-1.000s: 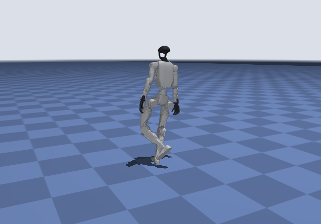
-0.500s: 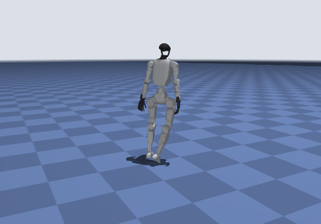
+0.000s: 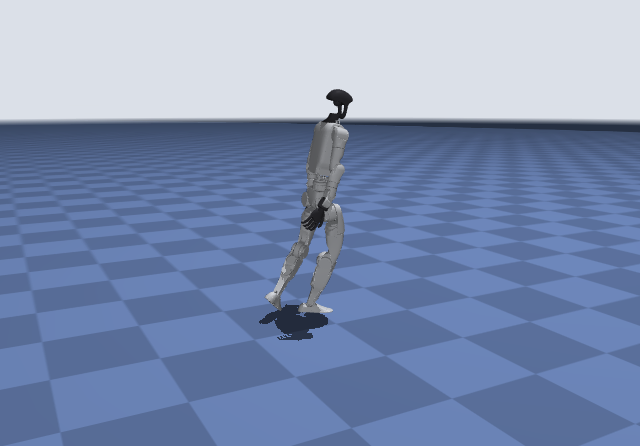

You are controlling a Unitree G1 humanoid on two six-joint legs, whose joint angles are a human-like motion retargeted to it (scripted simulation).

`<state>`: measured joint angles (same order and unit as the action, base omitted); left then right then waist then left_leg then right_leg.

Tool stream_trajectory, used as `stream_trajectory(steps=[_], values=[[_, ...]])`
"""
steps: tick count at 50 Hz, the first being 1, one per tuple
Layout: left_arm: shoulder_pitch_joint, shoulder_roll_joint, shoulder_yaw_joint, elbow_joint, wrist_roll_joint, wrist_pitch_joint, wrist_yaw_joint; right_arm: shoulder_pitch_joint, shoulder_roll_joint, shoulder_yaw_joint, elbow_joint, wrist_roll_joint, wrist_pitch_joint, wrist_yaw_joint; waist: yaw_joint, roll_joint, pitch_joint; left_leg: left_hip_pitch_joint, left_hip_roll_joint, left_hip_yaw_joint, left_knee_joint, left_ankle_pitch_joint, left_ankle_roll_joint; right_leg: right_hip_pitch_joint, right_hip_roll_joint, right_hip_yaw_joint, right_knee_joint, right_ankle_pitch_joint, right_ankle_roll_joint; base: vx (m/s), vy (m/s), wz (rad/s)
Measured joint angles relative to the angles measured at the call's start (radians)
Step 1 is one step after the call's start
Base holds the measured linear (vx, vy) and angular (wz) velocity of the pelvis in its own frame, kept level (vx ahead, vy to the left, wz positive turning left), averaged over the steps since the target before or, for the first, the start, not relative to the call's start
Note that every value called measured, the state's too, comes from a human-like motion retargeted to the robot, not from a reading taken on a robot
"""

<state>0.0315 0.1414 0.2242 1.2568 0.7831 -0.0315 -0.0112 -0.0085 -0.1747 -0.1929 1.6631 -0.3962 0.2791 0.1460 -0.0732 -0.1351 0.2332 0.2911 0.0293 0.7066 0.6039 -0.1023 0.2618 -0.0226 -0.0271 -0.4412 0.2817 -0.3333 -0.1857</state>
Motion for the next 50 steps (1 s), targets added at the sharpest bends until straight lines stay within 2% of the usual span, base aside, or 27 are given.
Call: stream_trajectory(steps=[3,5,7,10,12,13,15,18,19,20,22,24,27,30,33,34,35,37,41,45,50], values=[[0.017,-0.003,-0.004,0.016,0.036,-0.004,0.025,-0.034,0.007,-0.008,-0.026,0.012,-0.018,0.036,0.032,0.034,0.037,-0.201,0.137,-0.161,0.425,-0.046,0.0,0.065,0.047,0.032,-0.075,0.028,-0.011,0.48,-0.15,-0.7],[0.03,-0.005,-0.001,0.037,0.051,0.003,0.043,-0.06,0.009,0.003,-0.06,0.004,-0.023,0.045,0.047,0.068,0.032,-0.368,0.151,-0.254,0.582,-0.082,0.0,0.08,0.072,0.021,-0.124,0.061,-0.013,0.08,0.33,-0.24],[0.042,-0.01,0.012,0.064,0.051,0.015,0.048,-0.087,0.009,0.02,-0.106,-0.012,-0.03,0.022,0.061,0.09,0.019,-0.498,0.143,-0.29,0.632,-0.124,0.0,0.077,0.079,0.052,-0.151,0.087,-0.008,0.01,0.41,-0.44],[0.057,-0.013,0.03,0.104,0.04,0.024,0.035,-0.124,0.011,0.055,-0.187,-0.036,-0.053,0.0,0.086,0.113,-0.002,-0.624,0.153,-0.244,0.573,-0.18,0.0,0.077,0.073,0.082,-0.174,0.102,0.009,0.17,0.56,-0.39],[0.066,-0.021,0.034,0.125,0.036,0.035,0.032,-0.139,0.011,0.082,-0.25,-0.05,-0.067,0.008,0.077,0.114,-0.033,-0.705,0.039,-0.228,0.37,-0.15,-0.019,0.043,0.024,0.11,-0.18,0.124,0.049,-0.03,0.78,0.21],[0.069,-0.022,0.034,0.131,0.037,0.043,0.034,-0.151,0.01,0.092,-0.28,-0.055,-0.073,0.012,0.067,0.119,-0.043,-0.736,-0.017,-0.259,0.245,-0.124,-0.076,0.029,0.011,0.107,-0.173,0.122,0.064,0.11,0.56,0.18],[0.071,-0.019,0.038,0.143,0.037,0.054,0.034,-0.174,0.014,0.119,-0.339,-0.061,-0.081,0.016,0.056,0.139,-0.048,-0.748,-0.074,-0.35,0.014,-0.074,-0.235,0.022,0.033,0.143,-0.159,0.116,0.079,0.34,0.31,-0.23],[0.07,-0.005,0.028,0.161,0.031,0.07,0.003,-0.197,0.024,0.163,-0.41,-0.061,-0.096,0.026,0.031,0.179,-0.044,-0.692,-0.048,-0.369,-0.191,0.104,-0.393,0.086,0.093,0.134,-0.182,0.098,0.091,0.43,0.18,-0.4],[0.064,-0.003,0.023,0.163,0.035,0.078,-0.013,-0.2,0.023,0.168,-0.427,-0.065,-0.101,0.034,0.024,0.174,-0.05,-0.684,-0.054,-0.361,-0.176,0.097,-0.367,0.11,0.087,0.12,-0.194,0.095,0.103,0.5,0.22,-0.21],[0.056,-0.004,0.018,0.163,0.042,0.086,-0.03,-0.201,0.022,0.169,-0.444,-0.071,-0.106,0.044,0.017,0.16,-0.058,-0.686,-0.071,-0.353,-0.128,0.049,-0.297,0.132,0.067,0.106,-0.207,0.094,0.119,0.53,0.26,-0.4],[0.041,-0.003,0.033,0.142,0.055,0.097,-0.048,-0.197,0.037,0.169,-0.459,-0.09,-0.113,0.044,0.024,0.131,-0.06,-0.686,-0.096,-0.39,-0.082,-0.016,-0.233,0.147,0.046,0.152,-0.194,0.097,0.145,0.48,0.21,-0.57],[0.031,-0.001,0.038,0.109,0.05,0.091,-0.044,-0.18,0.052,0.173,-0.451,-0.083,-0.114,0.029,0.023,0.119,-0.067,-0.646,-0.086,-0.357,-0.099,-0.028,-0.187,0.154,0.042,0.141,-0.166,0.112,0.172,0.39,0.13,-0.41],[0.0,0.007,0.045,0.069,0.004,0.069,-0.027,-0.158,0.064,0.193,-0.41,-0.057,-0.101,0.025,0.042,0.103,-0.063,-0.62,-0.09,-0.377,-0.134,-0.008,-0.165,0.144,0.023,0.107,-0.087,0.206,0.22,0.28,0.14,-0.74],[-0.031,0.026,0.039,0.04,-0.038,0.067,-0.046,-0.116,0.062,0.216,-0.377,-0.054,-0.095,0.056,0.034,0.111,-0.054,-0.574,-0.074,-0.419,-0.179,0.013,-0.152,0.098,0.02,0.111,0.051,0.367,0.276,0.24,0.1,-0.49],[-0.055,0.056,0.026,0.017,-0.052,0.047,-0.053,-0.059,0.057,0.198,-0.356,-0.079,-0.097,0.046,0.013,0.133,-0.049,-0.519,-0.041,-0.435,-0.221,0.007,-0.142,0.028,0.02,0.102,0.228,0.486,0.292,0.3,0.19,-0.34],[-0.063,0.069,0.025,0.011,-0.05,0.042,-0.053,-0.041,0.056,0.191,-0.345,-0.079,-0.097,0.034,0.004,0.14,-0.048,-0.502,-0.028,-0.434,-0.234,0.007,-0.144,0.004,0.022,0.099,0.287,0.493,0.296,0.26,0.11,-0.35],[-0.07,0.084,0.026,0.006,-0.045,0.038,-0.052,-0.024,0.055,0.184,-0.333,-0.075,-0.096,0.02,-0.005,0.146,-0.046,-0.487,-0.013,-0.429,-0.245,0.009,-0.149,-0.021,0.026,0.095,0.344,0.486,0.302,0.23,0.09,-0.4],[-0.096,0.119,0.03,0.016,-0.039,0.045,-0.044,0.007,0.057,0.162,-0.296,-0.055,-0.093,0.007,-0.025,0.152,-0.041,-0.458,0.015,-0.42,-0.266,0.013,-0.164,-0.064,0.027,0.06,0.446,0.406,0.297,0.17,0.02,-0.22],[-0.175,0.172,0.031,0.07,-0.039,0.093,-0.03,0.067,0.048,0.106,-0.204,-0.025,-0.072,0.058,-0.078,0.138,-0.042,-0.41,0.008,-0.439,-0.319,0.029,-0.156,-0.148,0.018,-0.022,0.536,0.267,0.293,0.2,0.01,0.28],[-0.249,0.19,0.039,0.063,-0.05,0.098,-0.038,0.108,0.015,0.076,-0.131,-0.035,-0.045,0.101,-0.097,0.097,-0.038,-0.367,-0.033,-0.422,-0.364,0.052,-0.14,-0.216,0.003,-0.039,0.439,0.165,0.288,0.16,0.03,-0.01],[-0.305,0.203,0.011,-0.017,-0.094,0.057,-0.045,0.132,-0.016,0.057,-0.088,-0.043,-0.026,0.079,-0.128,0.041,-0.02,-0.312,-0.111,-0.422,-0.396,0.05,-0.101,-0.276,-0.003,0.028,0.204,0.059,0.209,0.18,0.05,0.06]])
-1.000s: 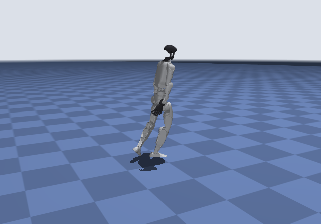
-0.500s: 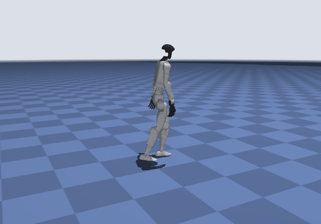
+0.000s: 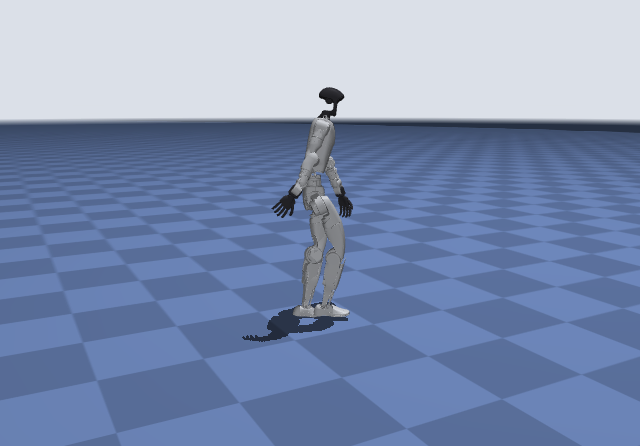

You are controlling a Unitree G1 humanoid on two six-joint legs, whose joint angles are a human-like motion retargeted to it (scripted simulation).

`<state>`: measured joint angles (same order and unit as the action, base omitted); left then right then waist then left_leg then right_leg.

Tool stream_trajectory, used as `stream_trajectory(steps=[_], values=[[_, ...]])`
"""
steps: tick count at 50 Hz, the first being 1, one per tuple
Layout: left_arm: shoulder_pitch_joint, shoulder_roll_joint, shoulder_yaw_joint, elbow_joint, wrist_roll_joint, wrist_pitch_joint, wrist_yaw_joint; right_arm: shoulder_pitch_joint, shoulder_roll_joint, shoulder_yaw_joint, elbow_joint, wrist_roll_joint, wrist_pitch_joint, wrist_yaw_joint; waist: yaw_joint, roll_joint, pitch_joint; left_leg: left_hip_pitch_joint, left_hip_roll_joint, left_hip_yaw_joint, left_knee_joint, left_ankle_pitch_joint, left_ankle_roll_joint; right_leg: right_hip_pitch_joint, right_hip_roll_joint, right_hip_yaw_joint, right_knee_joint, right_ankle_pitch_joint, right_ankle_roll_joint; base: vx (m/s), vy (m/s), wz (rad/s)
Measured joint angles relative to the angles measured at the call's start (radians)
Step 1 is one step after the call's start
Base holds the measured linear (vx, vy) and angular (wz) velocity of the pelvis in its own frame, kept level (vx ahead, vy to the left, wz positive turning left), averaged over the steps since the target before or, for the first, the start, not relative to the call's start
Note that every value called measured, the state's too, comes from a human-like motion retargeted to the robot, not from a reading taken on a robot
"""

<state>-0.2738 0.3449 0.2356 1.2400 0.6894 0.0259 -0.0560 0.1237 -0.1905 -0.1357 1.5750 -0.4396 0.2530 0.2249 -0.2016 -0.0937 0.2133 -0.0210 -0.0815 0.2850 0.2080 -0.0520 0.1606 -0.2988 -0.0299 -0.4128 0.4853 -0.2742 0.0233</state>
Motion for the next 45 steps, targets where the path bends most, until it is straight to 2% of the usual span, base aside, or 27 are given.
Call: stream_trajectory(steps=[3,5,9,11,15,17,22,26,30,32,33,35,37,40,43,45], values=[[-0.024,-0.013,-0.005,-0.032,-0.018,-0.012,0.012,0.009,-0.003,-0.01,-0.001,0.012,-0.006,-0.003,-0.009,-0.014,0.013,0.033,-0.035,-0.013,-0.006,-0.01,0.015,-0.013,0.001,0.051,-0.103,0.002,-0.087,0.21,0.06,0.01],[-0.038,-0.03,-0.017,-0.038,-0.044,-0.019,0.017,0.013,-0.001,-0.017,-0.006,0.027,-0.015,-0.003,-0.015,-0.014,0.022,0.049,-0.054,-0.028,0.004,-0.02,0.024,-0.011,-0.004,0.06,-0.143,0.061,-0.151,0.26,0.06,0.16],[-0.054,-0.097,-0.054,-0.016,-0.104,-0.067,0.047,0.007,0.011,-0.022,-0.015,0.051,-0.025,-0.012,-0.041,0.019,0.035,0.066,-0.066,-0.043,0.037,-0.034,0.065,0.014,0.0,0.072,-0.148,0.104,-0.198,0.3,0.09,0.28],[-0.063,-0.138,-0.07,-0.009,-0.096,-0.09,0.043,-0.006,0.022,-0.021,-0.019,0.063,-0.028,-0.024,-0.059,0.034,0.04,0.076,-0.07,-0.046,0.047,-0.036,0.075,0.021,-0.017,0.063,-0.134,0.142,-0.182,0.27,0.11,0.21],[-0.089,-0.172,-0.136,-0.044,-0.013,-0.13,-0.051,-0.037,0.058,-0.008,-0.028,0.061,-0.059,0.003,-0.095,0.042,0.042,0.106,-0.06,0.002,0.033,-0.048,0.044,0.006,-0.036,0.129,-0.099,0.222,-0.084,0.27,0.03,0.19],[-0.103,-0.176,-0.172,-0.078,0.038,-0.149,-0.104,-0.039,0.071,0.01,-0.033,0.023,-0.064,0.043,-0.088,0.044,0.037,0.112,-0.063,-0.005,0.032,-0.051,0.043,0.001,-0.052,0.119,-0.074,0.228,-0.078,0.28,-0.05,-0.08],[-0.121,-0.173,-0.209,-0.155,0.052,-0.146,-0.164,-0.048,0.064,0.06,-0.04,-0.103,-0.063,0.085,-0.069,0.04,0.026,0.14,-0.059,0.046,0.02,-0.067,0.075,-0.025,-0.062,0.126,-0.004,0.25,-0.117,0.34,-0.08,-0.26],[-0.098,-0.171,-0.196,-0.187,-0.008,-0.122,-0.182,-0.049,0.035,0.036,-0.045,-0.124,-0.058,0.053,-0.093,0.043,0.022,0.169,-0.047,0.08,0.042,-0.042,0.098,0.008,-0.052,0.141,0.005,0.236,-0.135,0.4,-0.09,0.01],[-0.03,-0.194,-0.171,-0.175,-0.025,-0.096,-0.178,-0.039,-0.006,-0.033,-0.013,-0.021,-0.032,0.025,-0.039,0.048,0.047,0.244,0.022,0.211,0.17,0.05,0.101,0.143,0.02,0.242,-0.058,0.217,-0.172,0.68,-0.21,-0.53],[0.012,-0.223,-0.156,-0.15,-0.024,-0.091,-0.131,-0.038,-0.034,-0.07,0.004,0.028,-0.002,0.039,0.0,0.05,0.046,0.229,0.035,0.242,0.291,0.106,0.101,0.222,-0.01,0.219,-0.115,0.214,-0.179,0.57,0.09,-0.28],[0.035,-0.233,-0.148,-0.136,-0.025,-0.089,-0.105,-0.04,-0.048,-0.084,0.008,0.043,0.013,0.047,0.018,0.045,0.044,0.211,0.045,0.259,0.373,0.102,0.101,0.258,-0.029,0.22,-0.144,0.214,-0.174,0.61,-0.03,-0.29],[0.073,-0.242,-0.125,-0.109,-0.018,-0.081,-0.055,-0.057,-0.074,-0.11,-0.001,0.058,0.034,0.056,0.05,0.031,0.053,0.147,0.102,0.236,0.61,0.011,0.101,0.33,-0.026,0.24,-0.186,0.202,-0.194,0.75,-0.36,-0.37],[0.109,-0.239,-0.101,-0.077,-0.004,-0.078,-0.009,-0.074,-0.09,-0.13,-0.035,0.055,0.041,0.049,0.078,0.055,0.06,0.066,0.204,0.218,0.838,-0.099,0.101,0.392,-0.006,0.207,-0.245,0.208,-0.209,0.64,-0.34,-0.17],[0.17,-0.226,-0.053,-0.02,0.018,-0.065,0.057,-0.089,-0.099,-0.156,-0.131,0.045,0.037,0.023,0.12,0.106,0.047,-0.078,0.272,0.203,0.996,-0.131,0.101,0.441,0.033,0.19,-0.321,0.235,-0.206,0.27,0.22,0.22],[0.241,-0.213,0.002,0.06,0.025,-0.035,0.111,-0.099,-0.101,-0.154,-0.232,0.077,0.012,-0.022,0.134,0.126,-0.007,-0.228,0.174,0.245,0.858,-0.056,0.101,0.439,-0.009,0.152,-0.375,0.266,-0.145,0.0,0.7,0.9],[0.285,-0.198,0.037,0.118,0.023,-0.01,0.134,-0.114,-0.102,-0.147,-0.296,0.091,-0.005,-0.036,0.121,0.125,-0.042,-0.298,0.093,0.242,0.663,-0.006,0.042,0.426,-0.034,0.14,-0.386,0.258,-0.114,0.19,0.43,1.0]])
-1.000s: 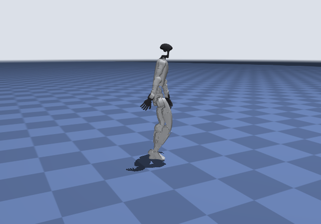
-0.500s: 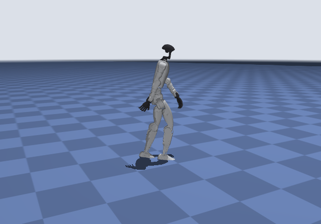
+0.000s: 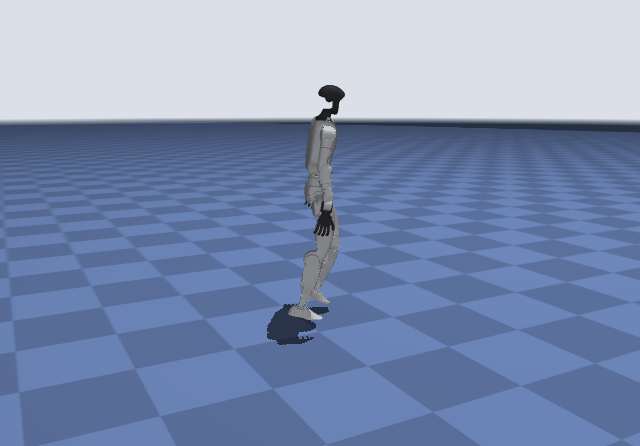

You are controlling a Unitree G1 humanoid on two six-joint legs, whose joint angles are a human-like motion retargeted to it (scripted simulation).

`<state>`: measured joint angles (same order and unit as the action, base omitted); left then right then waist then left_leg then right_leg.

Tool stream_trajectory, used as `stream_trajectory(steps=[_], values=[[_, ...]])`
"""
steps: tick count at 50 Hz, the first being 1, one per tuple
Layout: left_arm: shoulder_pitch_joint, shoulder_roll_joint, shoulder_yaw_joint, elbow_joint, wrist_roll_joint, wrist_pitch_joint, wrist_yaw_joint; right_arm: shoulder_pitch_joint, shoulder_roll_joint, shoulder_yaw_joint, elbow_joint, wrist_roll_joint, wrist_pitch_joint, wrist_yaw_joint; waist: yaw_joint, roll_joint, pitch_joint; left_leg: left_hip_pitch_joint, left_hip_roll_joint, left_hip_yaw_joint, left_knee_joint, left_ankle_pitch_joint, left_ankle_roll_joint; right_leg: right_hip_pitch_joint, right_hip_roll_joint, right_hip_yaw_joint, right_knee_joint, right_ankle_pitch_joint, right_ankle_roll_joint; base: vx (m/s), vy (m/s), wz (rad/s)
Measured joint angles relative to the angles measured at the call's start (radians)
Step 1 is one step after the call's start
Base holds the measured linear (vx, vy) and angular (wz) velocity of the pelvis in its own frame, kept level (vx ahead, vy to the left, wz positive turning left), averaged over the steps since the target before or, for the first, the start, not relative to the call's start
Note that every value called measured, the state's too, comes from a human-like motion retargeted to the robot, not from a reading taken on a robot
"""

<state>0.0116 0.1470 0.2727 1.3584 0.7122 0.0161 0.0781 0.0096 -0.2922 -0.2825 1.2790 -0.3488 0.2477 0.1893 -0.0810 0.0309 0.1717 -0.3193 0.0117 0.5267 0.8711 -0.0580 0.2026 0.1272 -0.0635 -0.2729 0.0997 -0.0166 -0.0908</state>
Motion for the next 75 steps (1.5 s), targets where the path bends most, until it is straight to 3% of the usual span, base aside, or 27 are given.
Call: stream_trajectory(steps=[5,7,10,13,15,16,20,25,30,35,39,43,47,51,53,55,60,63,66,68,71,75], values=[[0.073,0.051,0.089,0.157,0.0,0.11,-0.01,-0.091,0.015,0.065,-0.106,0.001,-0.004,0.008,0.036,0.065,0.007,-0.039,-0.027,-0.195,-0.486,0.078,-0.345,0.047,0.124,0.074,0.008,-0.07,0.021,0.34,0.1,-0.24],[0.103,0.051,0.119,0.185,0.012,0.133,-0.043,-0.134,0.024,0.102,-0.131,-0.02,-0.005,0.027,0.045,0.08,0.016,-0.049,-0.003,-0.234,-0.563,0.072,-0.377,0.077,0.15,0.077,0.011,-0.1,0.038,0.42,0.17,-0.49],[0.147,0.033,0.161,0.193,0.024,0.139,-0.095,-0.195,0.047,0.157,-0.148,-0.056,-0.017,0.046,0.059,0.075,0.023,-0.056,0.019,-0.215,-0.579,0.093,-0.319,0.115,0.159,0.093,0.012,-0.119,0.061,0.38,0.17,-0.42],[0.164,0.002,0.18,0.173,0.032,0.14,-0.137,-0.226,0.083,0.194,-0.142,-0.091,-0.042,0.061,0.072,0.037,0.016,-0.077,0.014,-0.162,-0.453,-0.025,-0.213,0.144,0.122,0.067,0.011,-0.122,0.1,0.44,0.24,-0.19],[0.16,-0.021,0.187,0.147,0.043,0.141,-0.156,-0.227,0.111,0.213,-0.128,-0.107,-0.059,0.066,0.109,0.01,0.018,-0.108,-0.037,-0.266,-0.394,-0.036,-0.201,0.162,0.095,0.062,0.012,-0.101,0.12,0.48,0.26,-0.29],[0.155,-0.031,0.175,0.128,0.047,0.135,-0.168,-0.223,0.122,0.216,-0.109,-0.109,-0.065,0.062,0.118,0.001,0.009,-0.111,-0.038,-0.24,-0.367,-0.048,-0.162,0.171,0.082,0.023,0.005,-0.083,0.133,0.47,0.24,0.09],[0.133,-0.06,0.123,0.037,0.063,0.081,-0.222,-0.23,0.161,0.258,0.036,-0.067,-0.106,0.016,0.178,-0.038,-0.014,-0.097,-0.082,-0.232,-0.345,-0.082,-0.042,0.194,0.019,-0.103,0.015,0.054,0.191,0.5,0.25,0.03],[0.07,-0.081,0.063,-0.063,0.075,0.054,-0.228,-0.279,0.184,0.383,0.131,-0.045,-0.076,0.029,0.206,-0.035,0.006,-0.01,-0.067,-0.235,-0.416,-0.075,-0.009,0.142,-0.022,-0.152,0.197,0.268,0.26,0.34,0.22,-0.23],[0.02,-0.015,-0.02,-0.108,0.048,0.031,-0.248,-0.26,0.198,0.472,-0.036,-0.178,-0.098,0.0,0.083,0.045,0.038,0.096,0.016,-0.285,-0.452,-0.092,0.002,0.006,0.012,-0.154,0.645,0.254,0.219,0.38,0.15,0.31],[-0.095,0.086,-0.059,-0.085,0.08,0.074,-0.237,-0.197,0.168,0.488,-0.207,-0.284,-0.105,-0.07,0.016,0.034,0.045,0.171,0.01,-0.27,-0.526,-0.083,0.002,-0.212,-0.032,-0.186,0.915,-0.007,0.191,0.31,0.05,0.1],[-0.168,0.126,-0.06,-0.093,0.055,0.098,-0.21,-0.111,0.126,0.487,-0.26,-0.372,-0.117,-0.13,-0.036,-0.021,0.035,0.232,-0.066,-0.278,-0.602,-0.051,0.023,-0.343,0.003,-0.141,0.711,-0.116,0.204,0.27,0.01,0.42],[-0.225,0.135,-0.055,-0.131,-0.028,0.073,-0.211,-0.034,0.12,0.428,-0.227,-0.395,-0.092,-0.154,-0.094,-0.076,0.036,0.306,-0.144,-0.293,-0.647,-0.056,0.057,-0.392,0.005,-0.095,0.383,-0.18,0.138,0.32,0.02,0.43],[-0.277,0.148,-0.086,-0.173,-0.083,0.036,-0.25,0.023,0.151,0.34,-0.115,-0.281,-0.072,-0.118,-0.087,-0.107,0.06,0.401,-0.16,-0.296,-0.637,-0.102,0.059,-0.377,0.029,-0.001,0.2,-0.19,0.002,0.46,-0.09,0.06],[-0.304,0.127,-0.119,-0.205,-0.049,0.021,-0.295,0.068,0.165,0.267,0.032,-0.197,-0.061,-0.071,-0.07,-0.115,0.056,0.468,-0.163,-0.321,-0.603,-0.131,0.059,-0.325,0.028,0.006,0.129,-0.049,-0.114,0.55,-0.1,0.17],[-0.3,0.113,-0.128,-0.221,-0.029,-0.004,-0.32,0.076,0.162,0.247,0.11,-0.201,-0.05,-0.052,-0.05,-0.105,0.049,0.501,-0.151,-0.319,-0.594,-0.136,0.059,-0.292,0.042,-0.015,0.136,-0.089,-0.165,0.62,-0.06,-0.15],[-0.287,0.096,-0.134,-0.234,-0.018,-0.028,-0.333,0.071,0.15,0.237,0.182,-0.224,-0.037,-0.028,-0.047,-0.094,0.055,0.544,-0.144,-0.341,-0.588,-0.128,0.059,-0.247,0.022,-0.09,0.163,-0.143,-0.171,0.63,-0.01,0.03],[-0.212,0.074,-0.148,-0.244,-0.034,-0.029,-0.345,0.051,0.107,0.218,0.252,-0.291,-0.016,0.034,-0.062,-0.064,0.038,0.566,-0.116,-0.303,-0.574,-0.078,0.059,-0.229,0.051,-0.04,0.174,-0.165,-0.145,0.49,-0.05,-0.12],[-0.121,0.048,-0.07,-0.209,-0.031,-0.073,-0.279,0.052,0.087,0.184,0.245,-0.265,-0.022,0.031,-0.05,-0.054,0.018,0.585,-0.119,-0.295,-0.558,-0.037,0.059,-0.196,0.051,-0.048,0.167,-0.205,-0.142,0.52,-0.05,-0.52],[-0.067,-0.013,0.073,-0.084,-0.092,0.019,-0.122,0.021,0.076,0.142,0.236,-0.211,-0.007,-0.001,-0.033,-0.064,0.035,0.586,-0.112,-0.251,-0.449,0.029,0.059,-0.149,0.058,0.009,0.155,-0.247,-0.153,0.52,-0.13,-0.83],[-0.042,-0.019,0.106,0.017,-0.162,0.078,-0.107,-0.001,0.067,0.126,0.221,-0.169,0.001,-0.02,-0.022,-0.074,0.059,0.548,-0.095,-0.221,-0.294,0.06,0.059,-0.105,0.043,0.025,0.143,-0.271,-0.154,0.46,-0.11,-0.49],[-0.017,0.003,0.125,0.134,-0.107,0.145,-0.218,-0.011,0.052,0.147,0.185,-0.151,-0.02,-0.025,-0.002,-0.074,0.085,0.429,-0.008,-0.187,0.033,-0.026,0.059,-0.049,0.038,0.036,0.122,-0.306,-0.148,0.43,-0.06,0.06],[0.02,0.044,0.105,0.221,0.04,0.172,-0.306,-0.026,0.042,0.196,0.135,-0.263,-0.023,-0.028,0.011,-0.018,0.08,0.211,0.142,-0.153,0.301,-0.152,0.059,-0.017,0.092,0.013,0.087,-0.337,-0.142,0.24,0.42,0.72]])
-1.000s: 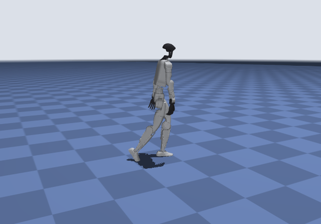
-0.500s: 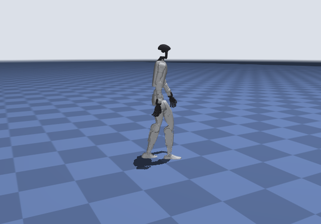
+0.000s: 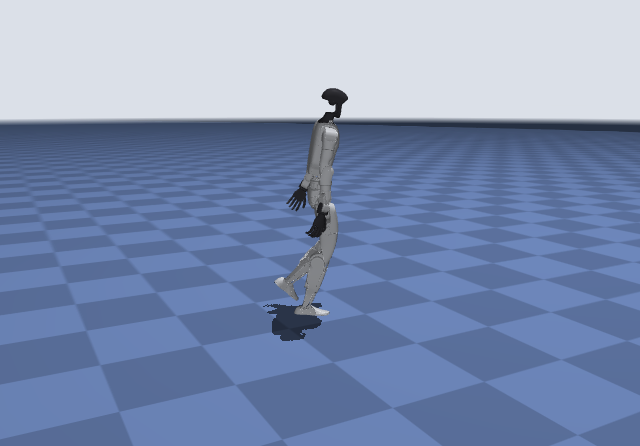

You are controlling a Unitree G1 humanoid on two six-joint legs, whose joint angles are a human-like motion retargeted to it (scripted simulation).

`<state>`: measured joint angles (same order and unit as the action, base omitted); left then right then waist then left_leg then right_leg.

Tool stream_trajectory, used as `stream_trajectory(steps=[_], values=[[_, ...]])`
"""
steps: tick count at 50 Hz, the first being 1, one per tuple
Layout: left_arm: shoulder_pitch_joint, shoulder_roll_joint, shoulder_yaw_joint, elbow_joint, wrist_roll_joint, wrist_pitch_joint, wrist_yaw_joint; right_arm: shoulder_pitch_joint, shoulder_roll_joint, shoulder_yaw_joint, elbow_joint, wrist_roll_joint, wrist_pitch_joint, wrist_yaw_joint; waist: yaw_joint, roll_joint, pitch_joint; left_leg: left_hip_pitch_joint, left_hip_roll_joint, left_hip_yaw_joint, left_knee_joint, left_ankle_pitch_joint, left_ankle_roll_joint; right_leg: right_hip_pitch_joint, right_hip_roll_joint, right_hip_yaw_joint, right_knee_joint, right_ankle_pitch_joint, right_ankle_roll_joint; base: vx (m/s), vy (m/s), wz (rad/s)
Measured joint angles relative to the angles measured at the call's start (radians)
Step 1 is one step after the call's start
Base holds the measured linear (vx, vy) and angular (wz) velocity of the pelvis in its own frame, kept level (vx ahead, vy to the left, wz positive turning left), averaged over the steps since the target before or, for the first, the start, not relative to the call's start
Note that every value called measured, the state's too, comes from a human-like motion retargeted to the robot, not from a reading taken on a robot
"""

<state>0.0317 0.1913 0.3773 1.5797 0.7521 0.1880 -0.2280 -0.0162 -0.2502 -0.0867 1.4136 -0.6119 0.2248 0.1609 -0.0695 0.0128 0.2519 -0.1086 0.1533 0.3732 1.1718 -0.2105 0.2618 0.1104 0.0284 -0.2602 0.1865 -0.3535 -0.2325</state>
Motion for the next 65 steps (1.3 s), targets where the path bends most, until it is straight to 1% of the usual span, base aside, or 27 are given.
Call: stream_trajectory(steps=[2,3,5,8,10,13,15,18,19,22,26,28,31,32,33,37,40,45,47,48,50,52,54,57,58,62,65], values=[[0.029,0.001,0.001,0.01,0.037,0.003,0.033,-0.01,0.009,0.022,-0.018,-0.045,0.016,-0.007,0.005,0.018,-0.013,-0.098,0.012,0.046,-0.048,-0.017,0.0,0.006,-0.007,-0.015,-0.019,0.008,0.032,0.05,0.77,0.88],[0.045,-0.005,0.0,0.011,0.042,0.002,0.054,-0.013,0.014,0.03,-0.025,-0.054,0.017,-0.009,0.003,0.02,-0.024,-0.138,-0.004,0.08,-0.124,-0.016,0.0,0.006,-0.027,-0.026,-0.031,0.017,0.054,0.02,0.77,1.09],[0.065,-0.019,-0.001,0.011,0.028,-0.004,0.088,-0.031,0.023,0.041,-0.042,-0.056,0.011,0.0,-0.016,0.018,-0.051,-0.209,-0.064,0.106,-0.354,0.012,-0.062,-0.017,-0.067,-0.06,-0.027,0.013,0.086,0.11,0.54,0.99],[0.079,-0.033,0.012,0.01,-0.002,-0.004,0.082,-0.072,0.044,0.069,-0.069,-0.036,-0.007,0.04,0.022,0.059,-0.045,-0.239,-0.087,-0.022,-0.719,0.072,-0.329,-0.004,-0.005,-0.041,-0.005,-0.023,0.094,0.39,0.25,-0.3],[0.077,-0.047,0.012,0.002,-0.007,-0.003,0.055,-0.106,0.053,0.091,-0.091,-0.027,-0.011,0.066,0.054,0.084,-0.029,-0.246,-0.066,-0.129,-0.873,0.117,-0.461,0.022,0.03,-0.022,0.007,-0.045,0.11,0.41,0.26,-0.72],[0.073,-0.068,-0.006,-0.022,0.012,-0.019,0.003,-0.15,0.068,0.135,-0.141,-0.04,-0.012,0.091,0.06,0.062,-0.021,-0.258,-0.078,-0.173,-0.866,0.064,-0.344,0.056,0.006,-0.015,0.023,-0.062,0.16,0.45,0.29,-0.48],[0.066,-0.075,-0.016,-0.047,0.039,-0.027,-0.02,-0.169,0.088,0.161,-0.173,-0.05,-0.02,0.087,0.052,0.012,-0.028,-0.289,-0.124,-0.143,-0.738,-0.052,-0.178,0.065,-0.043,-0.005,0.036,-0.062,0.204,0.46,0.29,-0.29],[0.047,-0.066,-0.052,-0.087,0.072,-0.04,-0.011,-0.158,0.118,0.183,-0.199,-0.03,-0.044,0.064,0.057,-0.023,-0.051,-0.278,-0.147,-0.137,-0.68,-0.112,-0.053,0.096,-0.077,-0.027,0.031,-0.037,0.246,0.52,0.29,-0.12],[0.032,-0.061,-0.058,-0.104,0.077,-0.039,-0.003,-0.156,0.125,0.188,-0.2,-0.021,-0.052,0.063,0.069,-0.037,-0.055,-0.282,-0.158,-0.141,-0.662,-0.12,-0.039,0.102,-0.092,-0.033,0.028,-0.014,0.264,0.35,0.18,-0.31],[-0.02,-0.045,-0.066,-0.168,0.055,-0.044,0.033,-0.151,0.136,0.216,-0.192,0.013,-0.063,0.076,0.102,-0.074,-0.056,-0.273,-0.163,-0.117,-0.645,-0.122,-0.032,0.111,-0.135,-0.095,0.027,0.104,0.322,0.37,0.23,-0.28],[-0.084,-0.018,-0.087,-0.241,-0.061,-0.086,0.07,-0.151,0.124,0.24,-0.181,-0.005,-0.059,0.095,0.094,-0.075,-0.058,-0.223,-0.157,-0.117,-0.703,-0.125,-0.009,0.089,-0.153,-0.181,0.093,0.337,0.312,0.25,0.18,-0.12],[-0.112,0.002,-0.09,-0.274,-0.097,-0.092,0.072,-0.145,0.115,0.238,-0.187,-0.017,-0.062,0.076,0.068,-0.061,-0.051,-0.189,-0.141,-0.137,-0.739,-0.128,-0.012,0.047,-0.141,-0.177,0.188,0.395,0.32,0.3,0.17,0.01],[-0.159,0.046,-0.1,-0.307,-0.111,-0.099,0.07,-0.136,0.108,0.22,-0.19,0.011,-0.07,0.025,0.006,-0.041,-0.035,-0.151,-0.113,-0.157,-0.777,-0.127,-0.022,-0.053,-0.119,-0.18,0.366,0.331,0.408,0.19,0.11,0.19],[-0.175,0.063,-0.105,-0.313,-0.111,-0.1,0.072,-0.133,0.107,0.211,-0.188,0.027,-0.071,0.009,-0.018,-0.037,-0.029,-0.142,-0.109,-0.165,-0.787,-0.127,-0.022,-0.088,-0.117,-0.194,0.417,0.311,0.428,0.17,0.09,0.27],[-0.189,0.082,-0.112,-0.317,-0.11,-0.099,0.075,-0.129,0.106,0.201,-0.184,0.043,-0.07,-0.005,-0.04,-0.033,-0.023,-0.132,-0.103,-0.169,-0.796,-0.128,-0.019,-0.123,-0.118,-0.212,0.463,0.279,0.429,0.22,0.1,0.14],[-0.252,0.143,-0.134,-0.311,-0.102,-0.084,0.09,-0.092,0.102,0.156,-0.158,0.09,-0.051,-0.014,-0.093,-0.037,-0.01,-0.09,-0.103,-0.149,-0.832,-0.132,-0.007,-0.248,-0.146,-0.288,0.519,0.165,0.386,0.21,0.08,-0.12],[-0.294,0.167,-0.145,-0.314,-0.097,-0.075,0.092,-0.059,0.098,0.12,-0.118,0.115,-0.043,0.002,-0.117,-0.067,-0.001,-0.048,-0.134,-0.132,-0.867,-0.126,0.0,-0.347,-0.135,-0.246,0.457,0.09,0.384,0.2,0.04,-0.1],[-0.327,0.176,-0.159,-0.34,-0.133,-0.107,0.091,-0.027,0.09,0.086,-0.019,0.109,-0.017,0.046,-0.133,-0.116,0.019,0.057,-0.179,-0.091,-0.939,-0.136,0.0,-0.418,-0.097,-0.148,0.286,0.007,0.32,0.28,-0.02,-0.2],[-0.33,0.166,-0.169,-0.345,-0.138,-0.114,0.086,-0.01,0.086,0.079,0.019,0.098,-0.012,0.065,-0.144,-0.127,0.019,0.109,-0.203,-0.085,-0.985,-0.134,0.0,-0.422,-0.101,-0.131,0.238,0.065,0.282,0.33,0.0,0.09],[-0.331,0.159,-0.173,-0.346,-0.137,-0.116,0.082,-0.003,0.083,0.077,0.039,0.093,-0.009,0.076,-0.151,-0.134,0.018,0.137,-0.219,-0.083,-1.011,-0.132,0.0,-0.42,-0.108,-0.129,0.218,0.125,0.266,0.36,-0.01,0.19],[-0.328,0.142,-0.181,-0.346,-0.124,-0.12,0.068,0.01,0.081,0.066,0.076,0.077,-0.003,0.099,-0.159,-0.149,0.011,0.188,-0.259,-0.087,-1.058,-0.125,0.0,-0.403,-0.127,-0.131,0.174,0.304,0.247,0.41,-0.03,0.15],[-0.316,0.121,-0.192,-0.345,-0.099,-0.128,0.052,0.019,0.079,0.048,0.115,0.057,0.002,0.129,-0.15,-0.135,0.003,0.228,-0.267,-0.083,-1.095,-0.111,0.0,-0.401,-0.115,-0.056,0.205,0.274,0.24,0.53,-0.07,0.02],[-0.294,0.092,-0.202,-0.347,-0.074,-0.138,0.056,0.022,0.073,0.029,0.147,0.038,0.007,0.163,-0.147,-0.111,-0.001,0.255,-0.264,-0.091,-1.108,-0.098,-0.001,-0.404,-0.105,-0.046,0.267,0.217,0.226,0.47,-0.01,0.15],[-0.238,0.052,-0.209,-0.342,-0.045,-0.154,0.062,0.019,0.057,0.017,0.175,0.016,0.026,0.198,-0.15,-0.088,-0.009,0.29,-0.264,-0.079,-1.101,-0.084,0.0,-0.381,-0.089,0.007,0.268,0.217,0.206,0.56,-0.07,-0.07],[-0.217,0.042,-0.212,-0.336,-0.034,-0.154,0.059,0.016,0.051,0.015,0.18,0.014,0.032,0.203,-0.148,-0.078,-0.011,0.3,-0.255,-0.065,-1.088,-0.084,0.0,-0.363,-0.094,-0.016,0.273,0.204,0.204,0.53,-0.07,-0.27],[-0.147,0.019,-0.216,-0.278,0.043,-0.164,0.03,0.015,0.033,-0.009,0.166,0.046,0.037,0.171,-0.108,-0.064,-0.001,0.334,-0.21,0.016,-0.944,-0.067,0.0,-0.244,-0.059,0.046,0.209,0.165,0.206,0.55,-0.11,-0.41],[-0.112,0.018,-0.201,-0.203,0.112,-0.15,0.016,0.007,0.025,-0.028,0.146,0.092,0.025,0.134,-0.056,-0.063,0.011,0.322,-0.163,0.069,-0.751,0.02,0.0,-0.16,-0.054,0.068,0.168,0.141,0.193,0.6,-0.19,-0.51]])
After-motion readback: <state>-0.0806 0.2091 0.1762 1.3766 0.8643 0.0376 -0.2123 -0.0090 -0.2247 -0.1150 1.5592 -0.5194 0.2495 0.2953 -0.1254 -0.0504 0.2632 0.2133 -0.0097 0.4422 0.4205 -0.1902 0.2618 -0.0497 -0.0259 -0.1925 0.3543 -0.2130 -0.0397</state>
